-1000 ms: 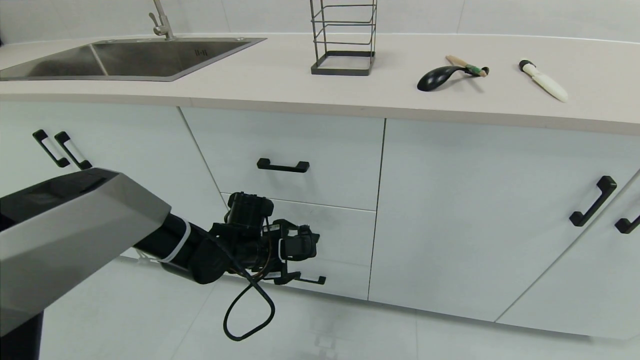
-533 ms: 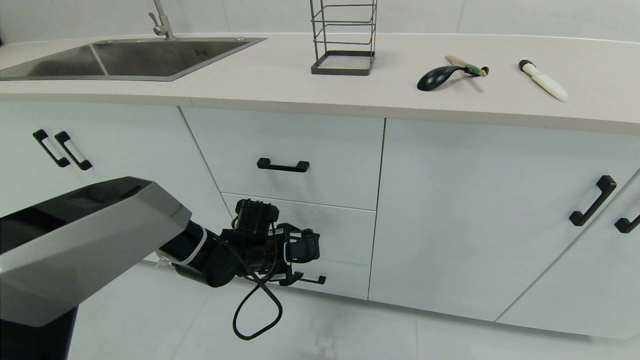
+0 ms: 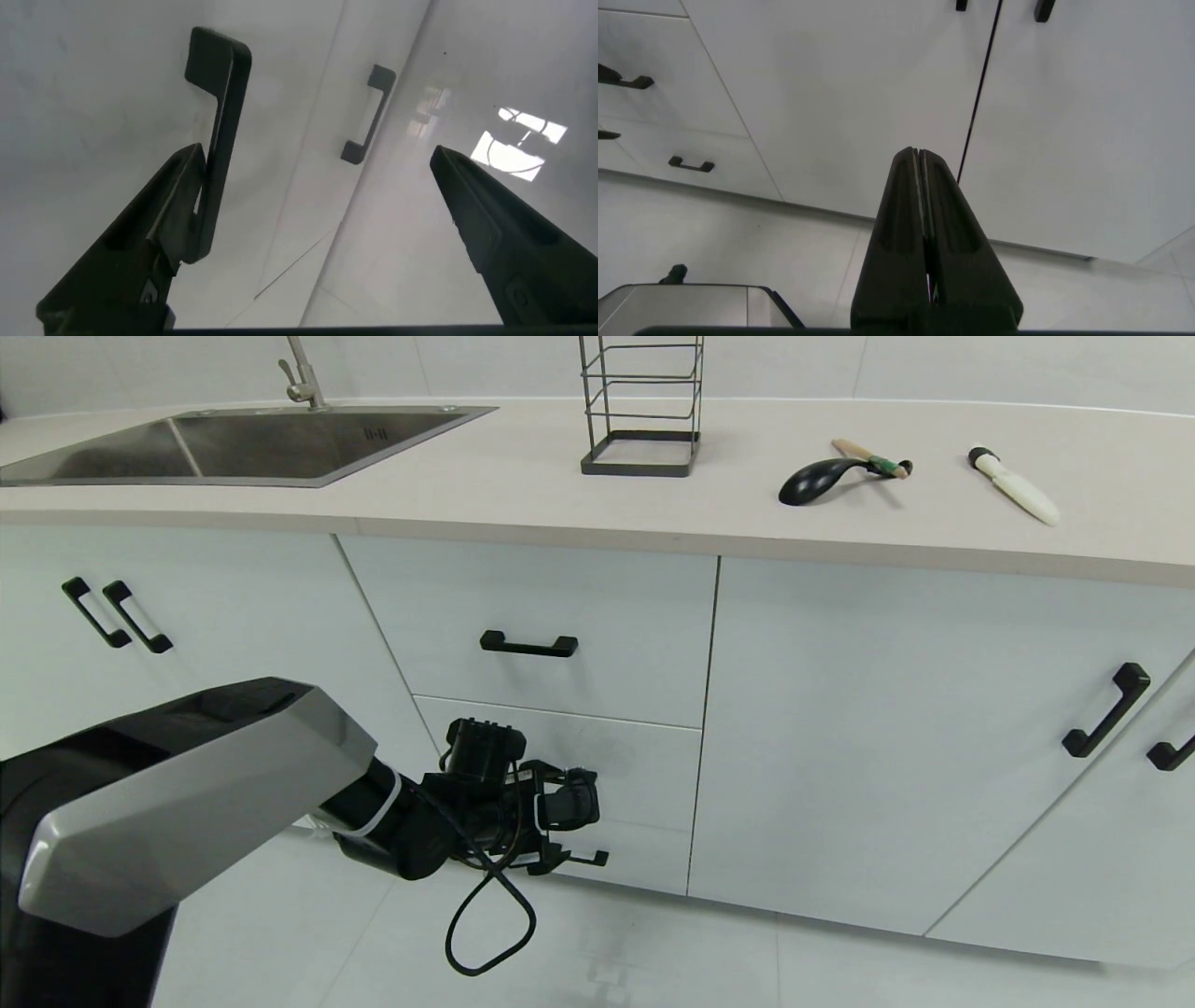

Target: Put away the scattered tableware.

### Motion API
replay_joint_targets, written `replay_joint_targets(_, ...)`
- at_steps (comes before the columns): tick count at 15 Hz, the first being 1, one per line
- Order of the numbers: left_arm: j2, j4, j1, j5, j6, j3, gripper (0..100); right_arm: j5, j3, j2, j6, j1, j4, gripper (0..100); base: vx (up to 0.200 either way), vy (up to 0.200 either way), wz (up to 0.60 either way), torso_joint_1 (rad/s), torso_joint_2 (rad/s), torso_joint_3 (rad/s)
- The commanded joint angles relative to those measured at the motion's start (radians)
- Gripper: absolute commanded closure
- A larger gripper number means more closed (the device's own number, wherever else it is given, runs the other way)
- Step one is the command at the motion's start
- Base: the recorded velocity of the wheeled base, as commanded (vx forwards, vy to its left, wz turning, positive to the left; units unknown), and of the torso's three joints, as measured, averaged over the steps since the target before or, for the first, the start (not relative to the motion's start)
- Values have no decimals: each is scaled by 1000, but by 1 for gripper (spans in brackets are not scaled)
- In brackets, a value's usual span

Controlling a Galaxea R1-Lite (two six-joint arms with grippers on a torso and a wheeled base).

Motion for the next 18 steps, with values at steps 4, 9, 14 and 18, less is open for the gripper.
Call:
replay_joint_targets(4,18,4,-4,-1,-14,4,0,1,0,0,-1,0,0,100,0,0,0,0,0,0)
replay_joint_targets(9,56,-42,-3,-31,64,-114,0,1,0,0,-1,0,0,100,0,0,0,0,0,0)
replay_joint_targets(14,61,-37,-4,-29,61,-88,0,1,0,0,-1,0,0,100,0,0,0,0,0,0)
replay_joint_targets(18,61,-23,-4,-31,33,1,0,1,0,0,-1,0,0,100,0,0,0,0,0,0)
